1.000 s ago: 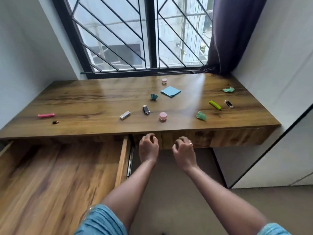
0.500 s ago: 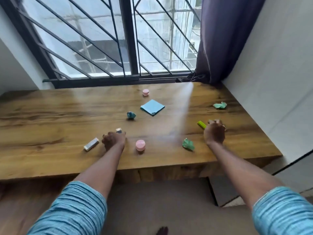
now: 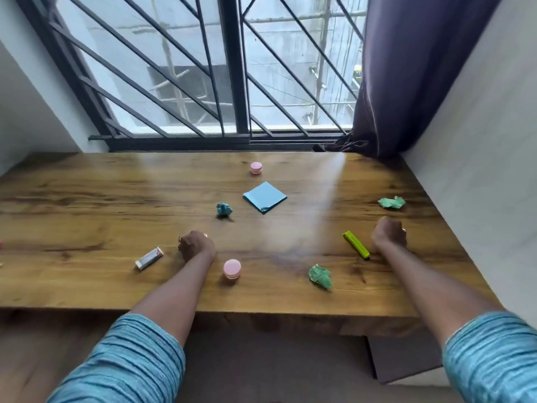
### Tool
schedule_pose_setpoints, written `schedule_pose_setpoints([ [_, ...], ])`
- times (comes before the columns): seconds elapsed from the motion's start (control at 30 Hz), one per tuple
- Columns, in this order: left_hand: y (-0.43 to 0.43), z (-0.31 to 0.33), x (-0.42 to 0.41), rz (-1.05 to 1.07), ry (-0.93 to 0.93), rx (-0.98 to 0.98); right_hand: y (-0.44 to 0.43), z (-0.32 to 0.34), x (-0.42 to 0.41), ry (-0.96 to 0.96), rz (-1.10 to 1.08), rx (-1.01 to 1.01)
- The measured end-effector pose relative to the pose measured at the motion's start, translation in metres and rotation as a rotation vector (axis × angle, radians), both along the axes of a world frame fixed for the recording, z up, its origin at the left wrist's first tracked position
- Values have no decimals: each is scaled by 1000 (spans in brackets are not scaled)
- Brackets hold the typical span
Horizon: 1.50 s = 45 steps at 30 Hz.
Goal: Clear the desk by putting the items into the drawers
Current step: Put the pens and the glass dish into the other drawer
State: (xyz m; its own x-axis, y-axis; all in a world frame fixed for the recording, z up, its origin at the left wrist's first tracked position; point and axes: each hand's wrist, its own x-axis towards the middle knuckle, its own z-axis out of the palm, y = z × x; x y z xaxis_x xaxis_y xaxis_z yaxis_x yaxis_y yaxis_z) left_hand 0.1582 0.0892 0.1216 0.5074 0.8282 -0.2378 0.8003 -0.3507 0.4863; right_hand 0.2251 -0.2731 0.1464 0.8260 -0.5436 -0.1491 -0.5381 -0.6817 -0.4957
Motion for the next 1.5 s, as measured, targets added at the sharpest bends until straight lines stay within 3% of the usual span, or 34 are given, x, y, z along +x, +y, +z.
schedule_pose_setpoints([
  [0.13, -2, 17, -24, 22, -81, -17, 0, 4, -5, -67, 42, 61],
  [0.3, 2, 30, -67, 22, -166, -13, 33, 13, -31, -153, 323, -33],
  [0.57, 5, 37, -159, -31, -282, -28, 150, 22, -105, -243, 711, 17],
  [0.83, 82, 24, -270, 55, -462, -114, 286, 16, -224, -292, 934, 154],
  [1.03, 175, 3, -381, 76, -324, -120, 404, -1, -331, -227, 979, 215],
  [1.2, 233, -19, -465, 75, -104, -165, 474, -29, -415, -74, 992, 235],
  [1.3, 246, -35, -495, 44, 8, -222, 495, -53, -451, 23, 1022, 277],
  [1.5, 265, -61, -510, 12, 58, -283, 525, -98, -497, 226, 1132, 269],
])
